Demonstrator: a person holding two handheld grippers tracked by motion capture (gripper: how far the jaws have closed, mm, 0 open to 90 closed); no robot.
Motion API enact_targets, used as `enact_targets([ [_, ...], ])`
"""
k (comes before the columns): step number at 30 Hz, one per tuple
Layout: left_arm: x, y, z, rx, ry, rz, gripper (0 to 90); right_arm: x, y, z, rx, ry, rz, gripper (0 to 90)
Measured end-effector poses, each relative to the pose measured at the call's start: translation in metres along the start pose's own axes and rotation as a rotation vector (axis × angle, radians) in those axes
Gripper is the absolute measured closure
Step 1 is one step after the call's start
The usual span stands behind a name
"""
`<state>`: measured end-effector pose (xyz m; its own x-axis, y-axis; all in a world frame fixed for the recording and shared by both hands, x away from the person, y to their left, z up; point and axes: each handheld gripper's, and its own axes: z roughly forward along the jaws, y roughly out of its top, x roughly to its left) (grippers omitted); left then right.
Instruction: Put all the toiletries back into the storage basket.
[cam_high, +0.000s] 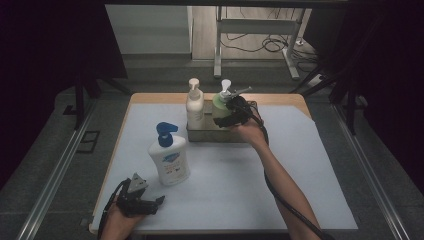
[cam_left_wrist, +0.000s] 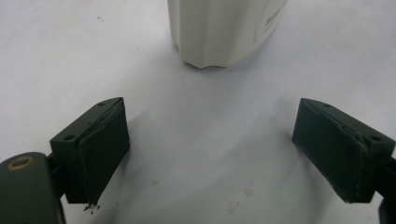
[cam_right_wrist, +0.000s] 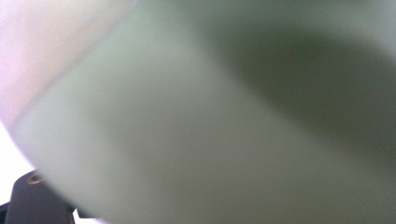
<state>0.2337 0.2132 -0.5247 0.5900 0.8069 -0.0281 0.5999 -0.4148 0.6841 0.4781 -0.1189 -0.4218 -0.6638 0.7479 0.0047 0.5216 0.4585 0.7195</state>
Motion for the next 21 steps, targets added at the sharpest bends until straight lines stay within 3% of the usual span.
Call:
enact_targets([
  [11,0.000,0.000,0.000,-0.001,0.000,0.000,10.7,-0.005,-0.006,0.000,-0.049,0.022,0.019,11.1],
  [21,0.000,0.000,0.000,-0.001,0.000,0.000,10.7,-0.003,-0.013,-0.017,-0.071,0.017,0.003,12.9],
])
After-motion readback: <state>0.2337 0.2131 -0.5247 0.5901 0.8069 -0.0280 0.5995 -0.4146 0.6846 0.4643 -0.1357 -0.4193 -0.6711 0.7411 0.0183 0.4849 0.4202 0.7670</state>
